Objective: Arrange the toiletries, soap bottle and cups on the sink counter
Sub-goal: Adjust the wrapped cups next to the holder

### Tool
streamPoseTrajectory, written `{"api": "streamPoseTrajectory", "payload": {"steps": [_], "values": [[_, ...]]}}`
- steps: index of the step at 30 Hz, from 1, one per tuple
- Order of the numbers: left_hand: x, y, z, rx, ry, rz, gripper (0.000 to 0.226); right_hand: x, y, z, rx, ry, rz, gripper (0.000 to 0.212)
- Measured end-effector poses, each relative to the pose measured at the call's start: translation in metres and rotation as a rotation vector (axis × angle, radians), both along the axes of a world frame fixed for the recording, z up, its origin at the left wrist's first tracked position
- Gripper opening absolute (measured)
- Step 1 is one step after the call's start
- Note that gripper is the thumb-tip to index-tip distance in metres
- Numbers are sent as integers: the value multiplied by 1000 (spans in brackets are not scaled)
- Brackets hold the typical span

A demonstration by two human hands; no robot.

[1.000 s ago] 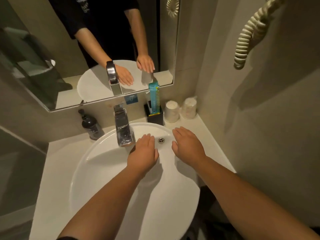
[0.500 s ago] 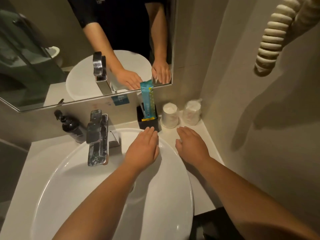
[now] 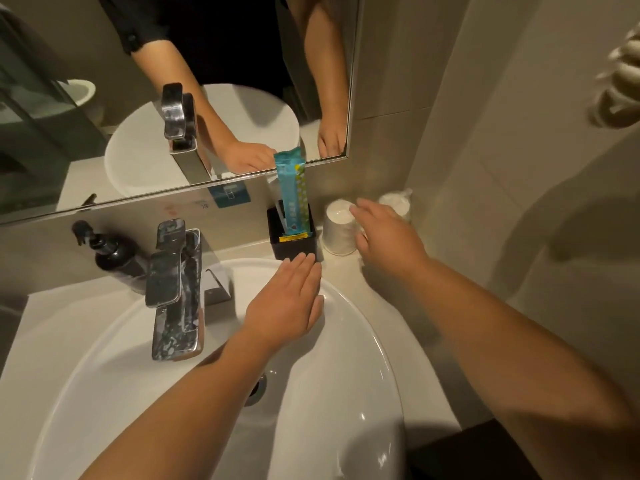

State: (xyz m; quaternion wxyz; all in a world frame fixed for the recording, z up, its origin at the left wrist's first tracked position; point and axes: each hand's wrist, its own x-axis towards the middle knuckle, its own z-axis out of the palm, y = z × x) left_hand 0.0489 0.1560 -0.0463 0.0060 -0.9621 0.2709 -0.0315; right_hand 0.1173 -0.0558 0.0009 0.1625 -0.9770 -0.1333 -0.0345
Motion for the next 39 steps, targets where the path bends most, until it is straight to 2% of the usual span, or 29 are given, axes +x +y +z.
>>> {"api": "streamPoseTrajectory", "payload": {"steps": [5, 8, 10, 12, 15, 27, 36, 39], "values": [[1, 2, -4, 0, -4, -5, 57, 51, 14, 18, -367, 5, 214, 60], [2, 2, -6, -7, -1, -7, 58, 63, 20, 22, -487, 57, 299, 49], [2, 2, -7, -6, -12, -13, 57, 65, 21, 23, -518, 72, 327, 33], [2, 2, -9, -2, -11, -11, 57, 66, 20, 25, -506, 85, 328, 16], [3, 2, -9, -1, -3, -2, 58, 65, 20, 28, -464, 154, 305, 9], [0, -1, -4, 23, 13, 35, 58, 59, 25, 20, -377, 165, 215, 34], [0, -1, -3, 38, 17, 49, 58, 53, 26, 16, -335, 128, 163, 41], [0, -1, -4, 42, 17, 37, 57, 50, 22, 18, -288, 134, 162, 51]]}}
